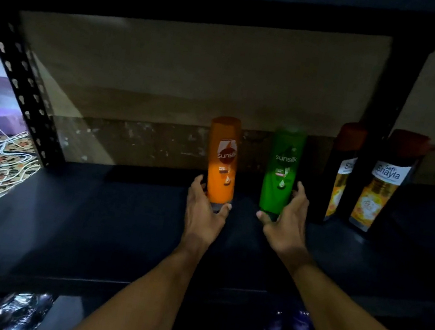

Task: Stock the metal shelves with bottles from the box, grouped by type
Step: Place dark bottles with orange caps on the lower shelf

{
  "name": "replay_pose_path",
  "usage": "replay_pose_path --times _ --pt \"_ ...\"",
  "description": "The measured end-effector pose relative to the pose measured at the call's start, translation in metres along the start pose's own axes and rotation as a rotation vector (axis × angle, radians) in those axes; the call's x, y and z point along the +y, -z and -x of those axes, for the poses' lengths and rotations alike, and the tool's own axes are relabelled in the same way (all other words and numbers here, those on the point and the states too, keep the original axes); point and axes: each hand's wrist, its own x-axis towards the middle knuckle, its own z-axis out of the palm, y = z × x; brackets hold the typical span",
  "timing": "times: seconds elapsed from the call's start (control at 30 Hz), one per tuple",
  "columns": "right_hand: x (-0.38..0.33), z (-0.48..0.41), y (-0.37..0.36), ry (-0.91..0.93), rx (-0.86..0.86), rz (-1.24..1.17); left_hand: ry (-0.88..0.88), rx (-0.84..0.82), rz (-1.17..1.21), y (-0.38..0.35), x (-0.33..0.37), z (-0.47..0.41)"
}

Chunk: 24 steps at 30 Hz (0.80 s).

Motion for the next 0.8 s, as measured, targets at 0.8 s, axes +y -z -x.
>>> replay_pose_path --times 0.8 --pt "0.099 0.384 0.013 -0.409 -0.399 -0.033 0.480 -0.145 -0.043 0.100 -0.147 0.375"
